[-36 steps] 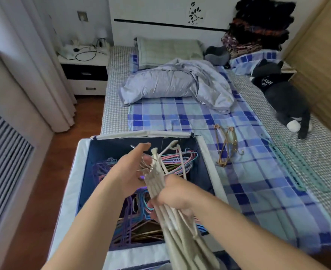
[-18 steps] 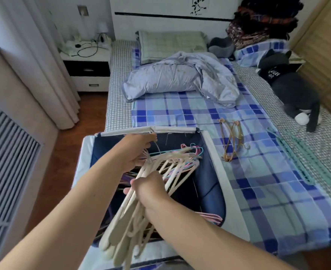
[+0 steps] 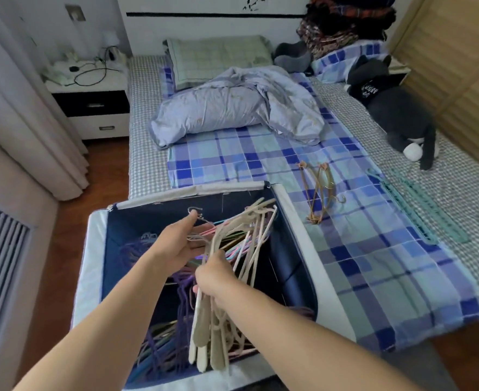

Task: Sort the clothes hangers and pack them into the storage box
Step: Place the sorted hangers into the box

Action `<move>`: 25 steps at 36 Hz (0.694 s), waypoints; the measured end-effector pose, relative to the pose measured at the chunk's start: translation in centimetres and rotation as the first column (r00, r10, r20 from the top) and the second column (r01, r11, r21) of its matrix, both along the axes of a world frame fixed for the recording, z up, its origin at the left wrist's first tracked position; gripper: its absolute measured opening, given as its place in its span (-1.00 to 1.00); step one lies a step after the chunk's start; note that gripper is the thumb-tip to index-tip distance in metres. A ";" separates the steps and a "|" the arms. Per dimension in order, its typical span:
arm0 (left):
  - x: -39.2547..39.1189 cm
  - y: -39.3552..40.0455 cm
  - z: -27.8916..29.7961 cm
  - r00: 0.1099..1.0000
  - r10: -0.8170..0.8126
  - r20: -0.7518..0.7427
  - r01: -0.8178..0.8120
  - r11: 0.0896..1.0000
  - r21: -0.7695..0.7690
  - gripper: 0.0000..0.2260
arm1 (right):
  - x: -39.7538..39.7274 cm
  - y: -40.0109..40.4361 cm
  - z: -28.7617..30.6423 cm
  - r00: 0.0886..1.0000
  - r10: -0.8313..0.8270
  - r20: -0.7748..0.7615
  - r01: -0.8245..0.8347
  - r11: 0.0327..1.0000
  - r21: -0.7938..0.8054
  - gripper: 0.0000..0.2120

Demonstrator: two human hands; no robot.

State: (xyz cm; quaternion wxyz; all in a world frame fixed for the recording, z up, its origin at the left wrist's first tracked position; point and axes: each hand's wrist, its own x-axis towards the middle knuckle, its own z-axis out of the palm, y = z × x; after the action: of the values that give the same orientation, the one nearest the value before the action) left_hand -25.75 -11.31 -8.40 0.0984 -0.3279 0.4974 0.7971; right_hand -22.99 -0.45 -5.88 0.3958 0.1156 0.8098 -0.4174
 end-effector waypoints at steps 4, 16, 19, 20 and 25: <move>-0.8 0.2 -1.1 0.998 0.000 -0.065 0.001 1.000 0.010 -0.65 | -0.6 0.0 -1.0 0.993 0.056 -0.108 -0.036 0.982 0.185 -0.61; -1.5 1.0 -5.8 0.979 0.197 0.047 -0.199 0.980 0.023 -0.49 | -1.1 2.0 -5.2 0.965 0.215 -0.149 -0.174 0.952 0.252 -0.66; -0.2 0.6 -8.7 0.959 0.266 0.098 -0.277 0.952 0.129 -0.49 | 0.0 3.9 -6.3 0.973 0.157 -0.169 -0.122 0.972 0.199 -0.61; 0.0 0.3 -9.5 0.958 0.264 0.110 -0.279 0.948 0.152 -0.46 | 0.5 4.2 -6.6 0.969 0.154 -0.193 -0.114 0.973 0.201 -0.62; 0.0 0.5 -9.4 0.965 0.213 0.151 -0.248 0.929 0.276 -0.54 | 3.2 3.5 -7.2 0.944 0.279 -0.173 -0.232 0.940 0.250 -0.66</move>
State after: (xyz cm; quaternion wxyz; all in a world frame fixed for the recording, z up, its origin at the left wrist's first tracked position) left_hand -25.71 -10.79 -17.82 0.0808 -0.4127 0.3253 0.8469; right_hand -19.76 3.08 -13.10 0.3450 0.0092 0.8968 -0.2769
